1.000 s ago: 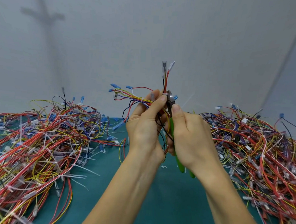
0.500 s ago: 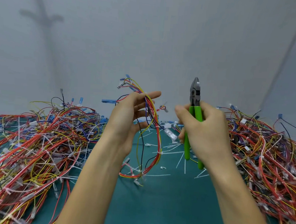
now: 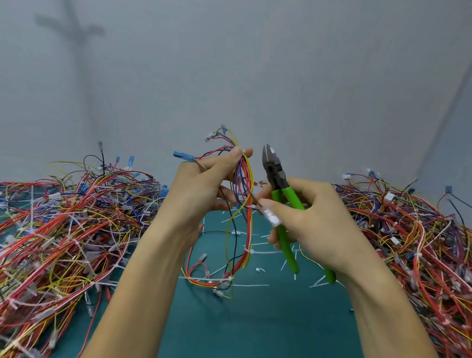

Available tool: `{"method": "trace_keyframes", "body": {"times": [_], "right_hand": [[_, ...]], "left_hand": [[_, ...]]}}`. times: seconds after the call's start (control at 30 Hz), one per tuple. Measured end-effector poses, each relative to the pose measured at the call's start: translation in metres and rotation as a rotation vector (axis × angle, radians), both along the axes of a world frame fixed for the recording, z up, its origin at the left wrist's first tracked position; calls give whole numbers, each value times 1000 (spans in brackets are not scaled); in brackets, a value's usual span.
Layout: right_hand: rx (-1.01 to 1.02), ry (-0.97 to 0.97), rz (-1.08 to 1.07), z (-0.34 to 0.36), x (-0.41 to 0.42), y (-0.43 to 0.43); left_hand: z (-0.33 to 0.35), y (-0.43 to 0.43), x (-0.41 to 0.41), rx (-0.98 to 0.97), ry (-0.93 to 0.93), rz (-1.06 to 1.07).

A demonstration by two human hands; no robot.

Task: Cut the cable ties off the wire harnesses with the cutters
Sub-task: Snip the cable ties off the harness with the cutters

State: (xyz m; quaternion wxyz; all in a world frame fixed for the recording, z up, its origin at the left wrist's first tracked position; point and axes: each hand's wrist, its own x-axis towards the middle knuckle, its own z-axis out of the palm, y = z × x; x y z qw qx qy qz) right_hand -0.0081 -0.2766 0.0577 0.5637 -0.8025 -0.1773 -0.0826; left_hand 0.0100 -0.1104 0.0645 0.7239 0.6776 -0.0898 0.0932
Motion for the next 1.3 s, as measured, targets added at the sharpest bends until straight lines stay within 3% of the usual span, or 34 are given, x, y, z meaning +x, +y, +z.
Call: {"method": "trace_keyframes", "body": {"times": [0.47, 0.87, 1.07, 1.3], "right_hand": [[21, -170, -104, -2, 0, 8], [22, -154, -150, -3, 0, 14], [15, -165, -208, -6, 1, 15], [169, -199, -269, 0, -2, 11]], "left_hand": [[-10, 15, 8, 189, -206, -374], [-16, 19, 10, 68, -144, -352], [-13, 17, 8, 141, -168, -316], [-10, 19, 6, 83, -138, -233]]}}
